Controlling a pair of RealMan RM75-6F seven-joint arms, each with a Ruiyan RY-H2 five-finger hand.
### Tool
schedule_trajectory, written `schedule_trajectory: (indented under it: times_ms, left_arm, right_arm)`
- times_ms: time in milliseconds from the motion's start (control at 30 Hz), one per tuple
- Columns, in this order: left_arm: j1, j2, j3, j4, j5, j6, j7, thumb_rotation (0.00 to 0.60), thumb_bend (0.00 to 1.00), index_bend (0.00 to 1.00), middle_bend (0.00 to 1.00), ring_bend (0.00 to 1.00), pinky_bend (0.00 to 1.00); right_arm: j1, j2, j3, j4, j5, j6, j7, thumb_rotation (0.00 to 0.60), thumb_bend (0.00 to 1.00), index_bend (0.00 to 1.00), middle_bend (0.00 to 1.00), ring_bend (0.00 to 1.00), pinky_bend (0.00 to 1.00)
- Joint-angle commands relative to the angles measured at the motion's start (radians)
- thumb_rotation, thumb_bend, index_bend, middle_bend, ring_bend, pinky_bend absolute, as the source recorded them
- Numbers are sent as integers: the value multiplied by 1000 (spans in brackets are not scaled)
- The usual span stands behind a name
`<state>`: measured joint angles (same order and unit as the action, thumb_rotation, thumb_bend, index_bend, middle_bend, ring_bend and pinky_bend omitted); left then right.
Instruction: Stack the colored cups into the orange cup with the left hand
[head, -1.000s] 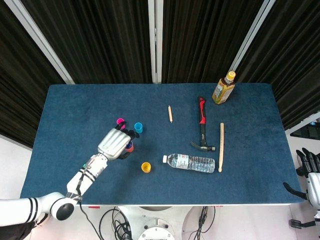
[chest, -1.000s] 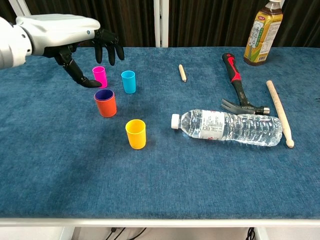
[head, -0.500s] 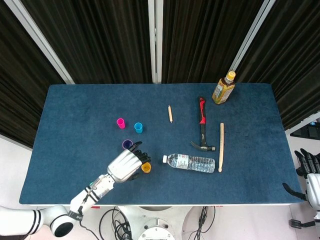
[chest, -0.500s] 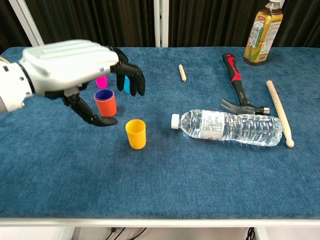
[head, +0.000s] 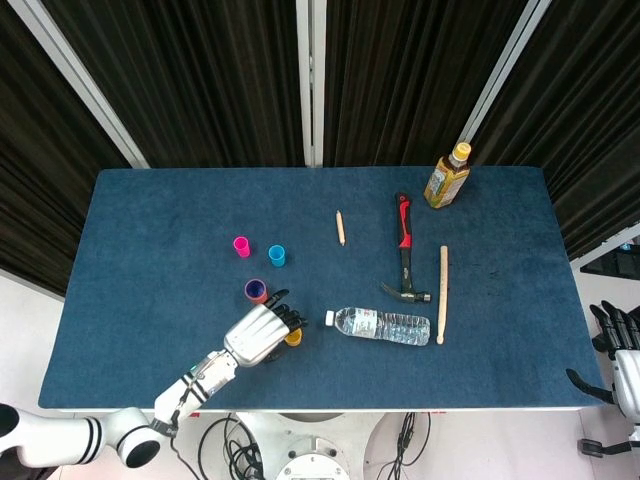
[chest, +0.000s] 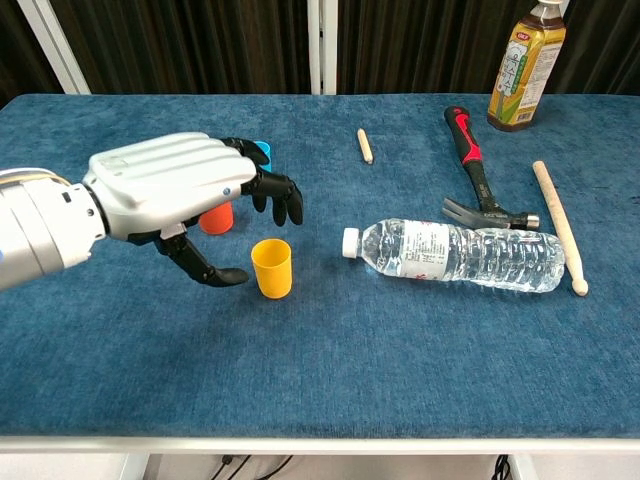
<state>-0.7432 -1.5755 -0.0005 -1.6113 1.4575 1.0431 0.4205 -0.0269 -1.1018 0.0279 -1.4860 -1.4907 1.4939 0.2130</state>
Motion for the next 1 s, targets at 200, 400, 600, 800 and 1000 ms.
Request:
schedule_trajectory:
  times_ms: [200,400,600,800,1000]
  left_arm:
    - [-6,-26,-14,41,-17,-32,-4,600,227,288,304,302,120]
    - [-13,-40,-21,64,-26,-57,-13,600,226,290,305,302,134]
    - [-16,-60,-26,95,-22,-65,-32,600,226,339,343,359,173]
    - [-17,-74,-26,112,-8,-66,-52,600,226,408,403,421,207]
    - [-18,-89,-33,136,1,-61,-69,600,226,440,442,471,235]
  right_arm:
    - [0,-1,-1,0,-2,0,-1,600,118,0,0,0,0]
    - [2,-1,-2,3,1,-8,-1,600,118,0,0,0,0]
    - [1,-3,-3,11,4,-14,4,600,118,0,0,0,0]
    - [1,-5,-3,17,6,-17,9,600,118,0,0,0,0]
    - [0,-6,-5,19,4,-16,9,600,118,0,0,0,0]
